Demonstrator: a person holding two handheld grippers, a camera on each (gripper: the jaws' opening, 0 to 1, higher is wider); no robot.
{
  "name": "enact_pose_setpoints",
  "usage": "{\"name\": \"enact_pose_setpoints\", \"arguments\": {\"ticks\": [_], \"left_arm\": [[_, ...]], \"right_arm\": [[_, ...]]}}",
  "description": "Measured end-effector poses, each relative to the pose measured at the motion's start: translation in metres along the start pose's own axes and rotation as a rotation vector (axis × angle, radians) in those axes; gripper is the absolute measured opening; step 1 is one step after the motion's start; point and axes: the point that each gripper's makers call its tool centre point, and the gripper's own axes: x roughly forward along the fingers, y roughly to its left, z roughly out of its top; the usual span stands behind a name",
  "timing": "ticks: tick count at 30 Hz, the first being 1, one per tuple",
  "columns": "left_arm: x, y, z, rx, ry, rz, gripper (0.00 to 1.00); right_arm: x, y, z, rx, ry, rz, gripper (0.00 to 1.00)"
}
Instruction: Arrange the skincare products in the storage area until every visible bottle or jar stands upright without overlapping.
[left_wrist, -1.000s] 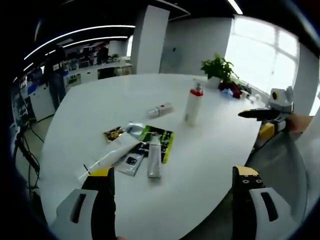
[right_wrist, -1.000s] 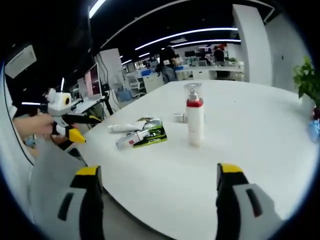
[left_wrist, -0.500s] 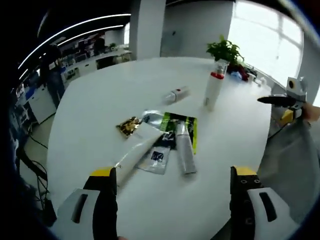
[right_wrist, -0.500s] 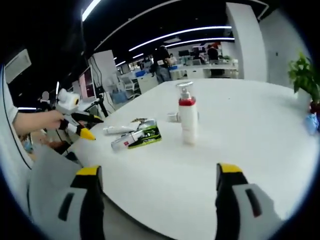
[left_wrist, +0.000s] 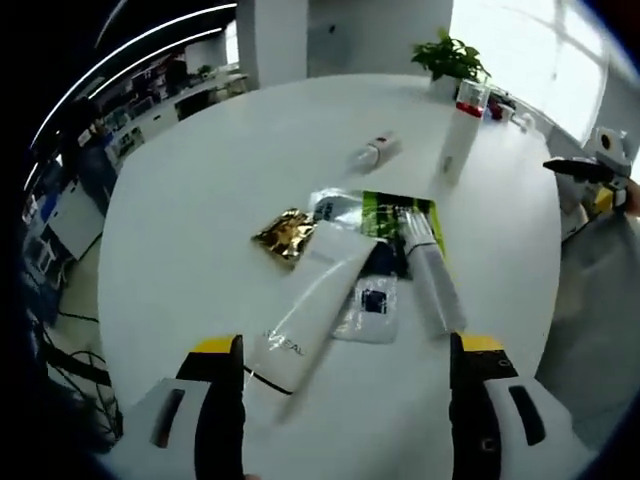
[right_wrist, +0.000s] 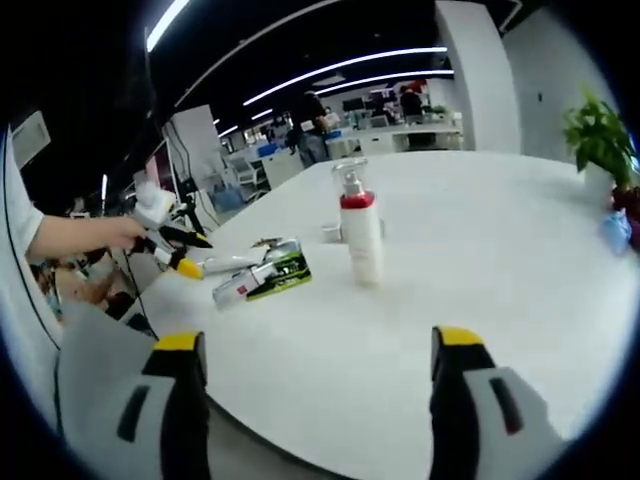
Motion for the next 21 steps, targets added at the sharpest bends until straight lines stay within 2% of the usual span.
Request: {"name": "enact_pose_setpoints", "arguments": {"ticks": [4,11,21], "left_arm": [[0.009,0.011,0.001,0.053,0.044,0.009,0.72],[0.025,0.015,-0.001,0.106,0.12,-0.043,0.65],[0.041,0.025,0.0,0.196,0.209,-0.068,0.44]], "right_arm": [[0.0,-0.001,-0.001,0.008,0.005,-0.005,0.93],[0.001,-0.004,-0.003,0.023,0.014,-0.017,0.92],[0.002,-0.007,-0.007,0.037,0.029,-0.025,0.91]]}}
